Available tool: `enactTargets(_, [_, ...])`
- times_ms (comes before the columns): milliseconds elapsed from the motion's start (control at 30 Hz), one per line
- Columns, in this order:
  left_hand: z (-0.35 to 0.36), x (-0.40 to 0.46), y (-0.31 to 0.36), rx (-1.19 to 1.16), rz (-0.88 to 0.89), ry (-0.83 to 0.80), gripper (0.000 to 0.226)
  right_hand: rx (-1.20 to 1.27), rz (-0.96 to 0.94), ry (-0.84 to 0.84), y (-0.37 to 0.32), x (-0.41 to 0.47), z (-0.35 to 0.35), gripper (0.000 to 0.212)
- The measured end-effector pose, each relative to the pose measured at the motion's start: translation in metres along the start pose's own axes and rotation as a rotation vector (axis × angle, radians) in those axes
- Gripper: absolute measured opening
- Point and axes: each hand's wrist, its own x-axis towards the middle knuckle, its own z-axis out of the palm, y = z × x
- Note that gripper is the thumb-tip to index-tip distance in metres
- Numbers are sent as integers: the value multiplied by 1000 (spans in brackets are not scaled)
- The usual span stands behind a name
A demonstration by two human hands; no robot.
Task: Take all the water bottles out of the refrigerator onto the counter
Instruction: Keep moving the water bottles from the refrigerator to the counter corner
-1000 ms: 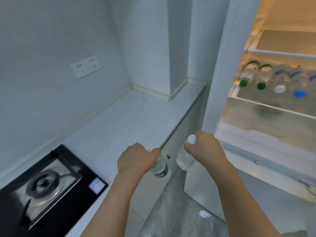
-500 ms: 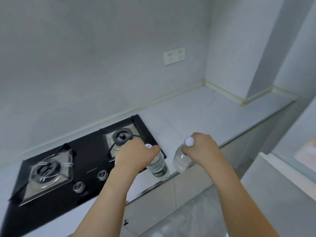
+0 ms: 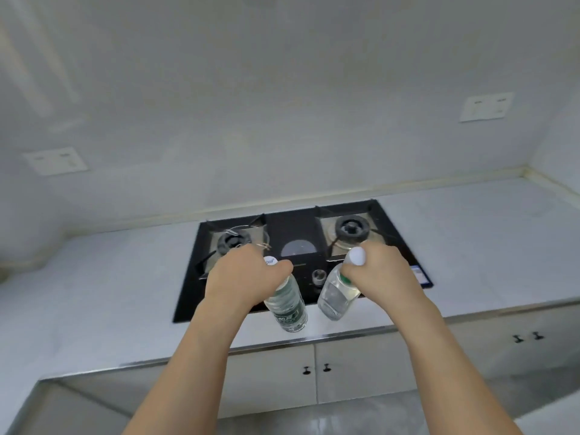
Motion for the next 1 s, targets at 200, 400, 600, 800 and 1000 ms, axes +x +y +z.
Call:
enactTargets(200, [-27, -15, -89, -37, -140, 56, 36, -17, -129, -85, -79, -14, 56, 19])
enactTargets(400, [-48, -24, -157, -96, -284, 83, 37, -57, -223, -177, -138, -16, 95, 18])
enactTargets(600, [-50, -6, -199, -87, -373, 70, 40, -85, -294, -231, -171, 2, 128, 20])
enactTargets(800, [-57, 36, -222, -47, -434, 52, 38, 16, -333, -263, -200, 45, 154, 19])
enactTargets(1000, [-68, 90, -236, -28, -463, 72, 34, 25, -383, -280, -223, 98, 179, 24])
